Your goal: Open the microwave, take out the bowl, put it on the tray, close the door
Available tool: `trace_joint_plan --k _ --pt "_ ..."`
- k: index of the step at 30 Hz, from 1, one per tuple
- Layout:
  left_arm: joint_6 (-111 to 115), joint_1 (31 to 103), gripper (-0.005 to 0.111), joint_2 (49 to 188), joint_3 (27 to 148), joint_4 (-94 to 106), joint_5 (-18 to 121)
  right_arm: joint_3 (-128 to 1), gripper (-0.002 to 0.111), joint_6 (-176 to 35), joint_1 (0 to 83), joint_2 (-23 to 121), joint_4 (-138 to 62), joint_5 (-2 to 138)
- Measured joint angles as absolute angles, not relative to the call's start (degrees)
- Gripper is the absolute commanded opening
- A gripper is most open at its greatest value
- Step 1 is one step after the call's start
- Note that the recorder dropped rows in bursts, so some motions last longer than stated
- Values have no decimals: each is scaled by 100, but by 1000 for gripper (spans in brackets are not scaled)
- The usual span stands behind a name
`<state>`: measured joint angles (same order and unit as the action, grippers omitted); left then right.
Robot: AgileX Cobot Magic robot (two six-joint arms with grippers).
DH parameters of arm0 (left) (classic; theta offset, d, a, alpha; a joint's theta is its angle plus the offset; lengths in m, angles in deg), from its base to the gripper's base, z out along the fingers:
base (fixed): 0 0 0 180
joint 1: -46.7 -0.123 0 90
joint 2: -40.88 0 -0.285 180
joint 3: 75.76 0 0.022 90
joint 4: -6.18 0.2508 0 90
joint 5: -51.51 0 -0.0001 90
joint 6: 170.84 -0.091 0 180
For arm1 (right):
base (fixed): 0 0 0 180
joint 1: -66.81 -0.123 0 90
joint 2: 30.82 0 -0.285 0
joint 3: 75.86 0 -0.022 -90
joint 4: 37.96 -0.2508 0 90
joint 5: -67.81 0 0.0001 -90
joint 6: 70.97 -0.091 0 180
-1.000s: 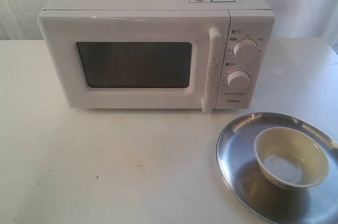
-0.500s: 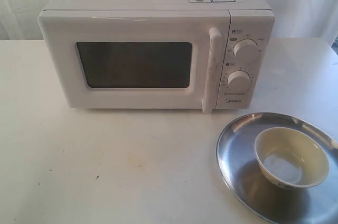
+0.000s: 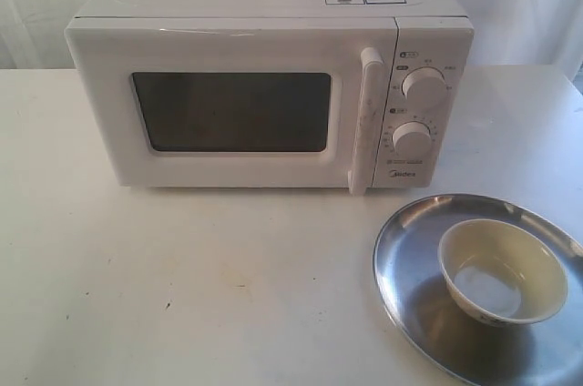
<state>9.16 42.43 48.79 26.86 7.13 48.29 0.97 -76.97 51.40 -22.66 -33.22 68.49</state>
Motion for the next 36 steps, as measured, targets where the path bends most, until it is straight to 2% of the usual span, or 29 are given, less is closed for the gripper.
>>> trace_joint_plan --k 36 --pt "916 4243 0 4879 2686 713 4829 97 0 -7097 5241 -2266 -3796 7073"
